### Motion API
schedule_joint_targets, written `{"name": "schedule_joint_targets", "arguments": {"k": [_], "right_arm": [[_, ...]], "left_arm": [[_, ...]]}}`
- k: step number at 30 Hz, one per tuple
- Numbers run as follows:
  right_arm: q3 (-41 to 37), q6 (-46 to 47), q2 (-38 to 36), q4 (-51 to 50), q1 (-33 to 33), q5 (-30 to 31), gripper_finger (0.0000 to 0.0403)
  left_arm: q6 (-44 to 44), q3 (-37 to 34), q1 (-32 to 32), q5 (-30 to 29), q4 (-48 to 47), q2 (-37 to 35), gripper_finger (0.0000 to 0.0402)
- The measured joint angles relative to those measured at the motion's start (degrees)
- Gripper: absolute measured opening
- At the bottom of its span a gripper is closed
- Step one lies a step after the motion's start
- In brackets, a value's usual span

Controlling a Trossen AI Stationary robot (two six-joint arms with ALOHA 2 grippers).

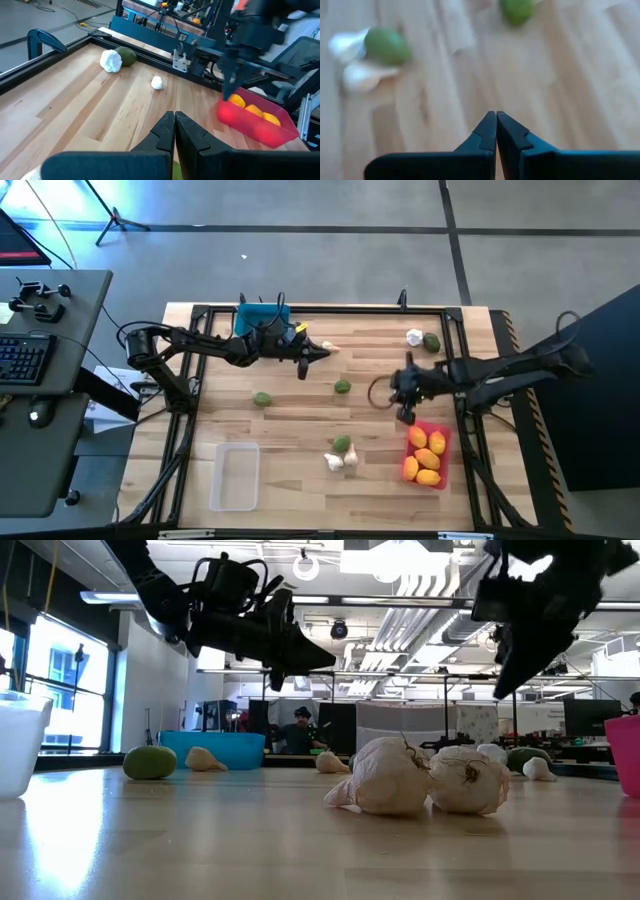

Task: Sort produce into baskets
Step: Put the garlic into the blue bin

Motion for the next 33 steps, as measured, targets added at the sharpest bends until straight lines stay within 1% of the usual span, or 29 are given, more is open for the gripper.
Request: {"name": "schedule_joint_targets", "arguments": {"k": [2,5,8,12,14,17,20,23,27,28,30,33], "right_arm": [[-3.4,-1.47,-3.02,4.04,-3.57,0.26,0.0],[-7.99,-3.74,-6.38,8.66,-8.46,0.32,0.0],[-11.53,-5.49,-8.39,10.91,-12.29,0.3,0.0],[-13.76,-8.34,-9.01,10.9,-15.58,-0.11,0.0],[-14.2,-10.12,-9.01,10.9,-16.5,-0.15,0.0],[-14.21,-10.61,-9.03,12.4,-17.52,-0.71,0.0],[-14.21,-10.6,-9.01,14.8,-18.2,-3.21,0.0],[-14.21,-11.13,-9.01,18.33,-18.3,-4.12,0.0],[-14.21,-11.62,-9.01,22.95,-18.3,-5.14,0.0],[-14.21,-11.37,-9.01,23.62,-18.3,-5.19,0.0],[-14.21,-10.32,-9.01,24.46,-18.3,-5.16,0.0],[-14.21,-10.08,-9.01,24.93,-18.3,-5.02,0.0]], "left_arm": [[0.34,1.22,-0.17,-0.34,-1.76,0.0,0.0],[1.91,4.77,-0.94,-2.33,-9.33,0.0,0.0],[6.1,9.85,-2.26,-4.81,-20.83,0.0,0.0],[9.94,16.72,-4.41,-12.28,-37.36,0.0,0.0],[10.04,20.46,-5.34,-15.73,-45.4,0.0,0.0002],[7.01,25.55,-6.62,-19.13,-57.26,-0.02,0.0011],[4.07,29.54,-8.14,-22.25,-67.74,-0.02,0.0028],[2.01,32.99,-9.27,-23.82,-78.3,-0.02,0.0053],[-2.15,33.89,-8.71,-24.34,-91.26,-0.02,0.0096],[-2.24,33.88,-8.13,-24.88,-94.45,0.05,0.0107],[-1.32,33.9,-6.98,-27.79,-99.2,0.73,0.013],[1.61,33.86,-4.79,-33.01,-103.33,2.37,0.0161]]}}
